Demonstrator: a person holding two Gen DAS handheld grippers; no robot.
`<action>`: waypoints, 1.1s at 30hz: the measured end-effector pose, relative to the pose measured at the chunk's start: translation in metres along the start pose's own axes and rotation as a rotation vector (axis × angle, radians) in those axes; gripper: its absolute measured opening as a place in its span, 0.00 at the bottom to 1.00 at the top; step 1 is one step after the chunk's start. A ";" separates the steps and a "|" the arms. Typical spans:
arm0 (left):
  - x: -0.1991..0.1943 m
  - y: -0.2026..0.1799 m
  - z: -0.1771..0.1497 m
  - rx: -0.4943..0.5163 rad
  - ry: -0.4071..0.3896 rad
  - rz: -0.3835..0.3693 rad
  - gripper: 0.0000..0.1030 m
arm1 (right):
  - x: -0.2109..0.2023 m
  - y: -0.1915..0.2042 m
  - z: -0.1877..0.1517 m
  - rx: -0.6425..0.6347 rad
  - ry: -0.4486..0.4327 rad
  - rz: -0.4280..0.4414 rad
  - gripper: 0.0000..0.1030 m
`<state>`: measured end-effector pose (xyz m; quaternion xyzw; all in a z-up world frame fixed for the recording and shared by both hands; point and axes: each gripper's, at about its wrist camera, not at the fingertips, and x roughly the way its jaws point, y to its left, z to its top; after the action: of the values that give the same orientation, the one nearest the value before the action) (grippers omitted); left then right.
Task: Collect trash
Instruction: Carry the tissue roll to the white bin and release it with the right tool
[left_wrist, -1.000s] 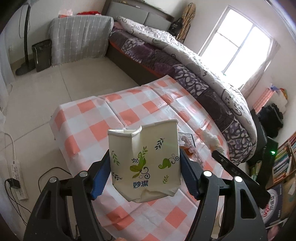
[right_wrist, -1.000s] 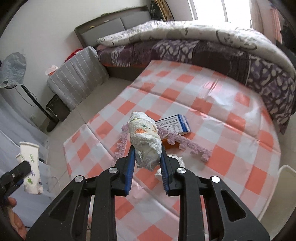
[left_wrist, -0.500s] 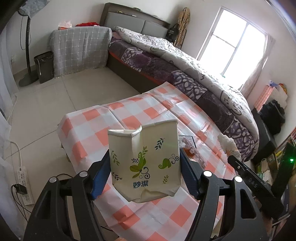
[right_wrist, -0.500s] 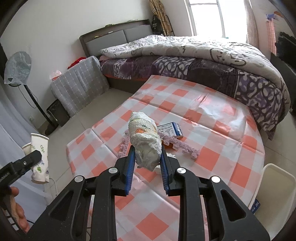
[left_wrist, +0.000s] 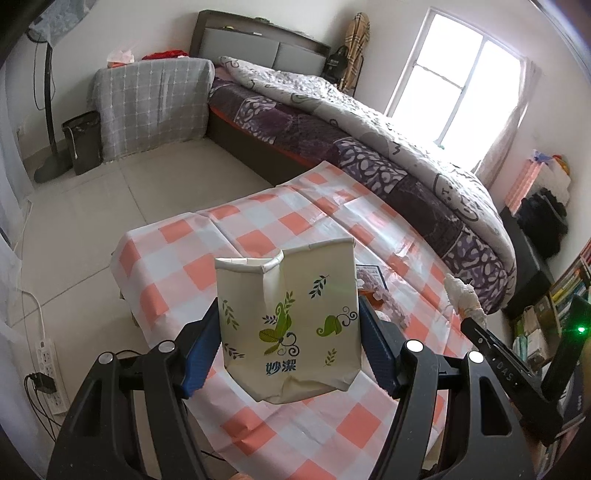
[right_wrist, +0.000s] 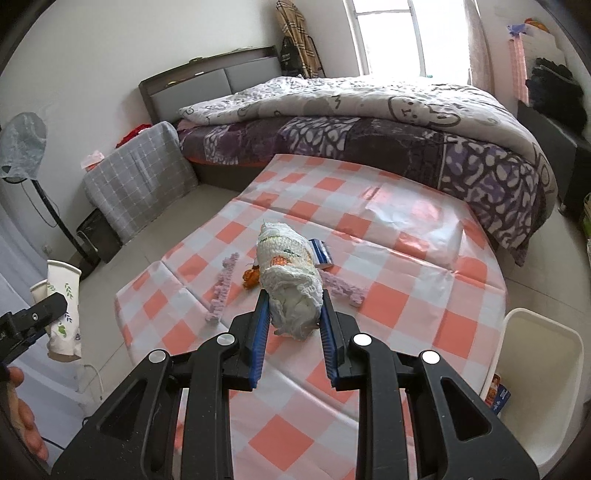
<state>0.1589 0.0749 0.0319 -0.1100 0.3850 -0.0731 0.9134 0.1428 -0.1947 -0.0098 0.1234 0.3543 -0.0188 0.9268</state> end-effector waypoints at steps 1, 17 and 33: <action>0.001 -0.001 0.000 0.005 0.000 0.000 0.66 | 0.000 -0.001 0.000 0.002 0.000 -0.001 0.24; 0.017 -0.039 -0.011 0.077 0.022 -0.029 0.66 | -0.028 -0.044 0.001 0.034 -0.032 -0.053 0.24; 0.045 -0.128 -0.049 0.236 0.090 -0.104 0.66 | -0.073 -0.158 -0.011 0.217 0.018 -0.224 0.24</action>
<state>0.1485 -0.0660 0.0004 -0.0183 0.4084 -0.1697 0.8967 0.0619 -0.3489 -0.0036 0.1830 0.3701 -0.1591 0.8968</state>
